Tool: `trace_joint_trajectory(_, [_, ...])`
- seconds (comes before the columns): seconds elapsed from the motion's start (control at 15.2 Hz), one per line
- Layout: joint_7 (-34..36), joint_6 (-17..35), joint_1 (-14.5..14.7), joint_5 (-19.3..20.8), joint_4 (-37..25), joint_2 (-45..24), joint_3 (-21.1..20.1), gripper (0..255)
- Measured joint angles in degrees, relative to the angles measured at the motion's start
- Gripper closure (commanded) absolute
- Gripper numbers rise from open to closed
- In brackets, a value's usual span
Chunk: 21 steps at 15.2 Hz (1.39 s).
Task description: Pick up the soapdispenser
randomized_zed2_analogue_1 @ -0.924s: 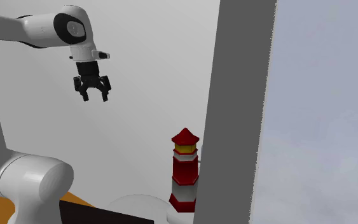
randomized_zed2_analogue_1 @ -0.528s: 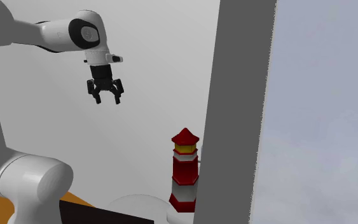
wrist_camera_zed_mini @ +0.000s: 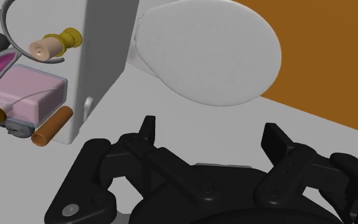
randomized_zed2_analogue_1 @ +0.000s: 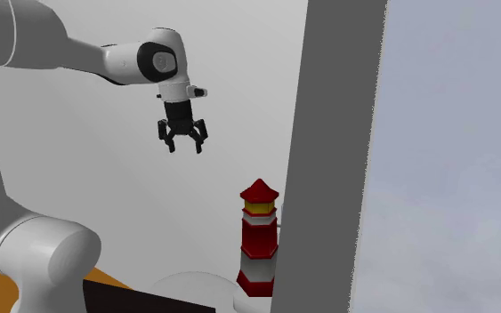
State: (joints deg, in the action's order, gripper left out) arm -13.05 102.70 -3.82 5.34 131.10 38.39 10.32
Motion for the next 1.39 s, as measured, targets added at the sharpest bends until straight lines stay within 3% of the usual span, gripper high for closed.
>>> trace_joint_trajectory(0.46, [-8.2,5.76,-1.13,0.96,-4.07,-8.6,8.21,0])
trace_joint_trajectory(0.86, [-15.93,10.54,-1.16,-1.34,-9.7,-18.44,15.32,0])
trace_joint_trajectory(1.39, [-28.79,13.18,-1.86,-11.19,-22.21,-35.27,24.18,0])
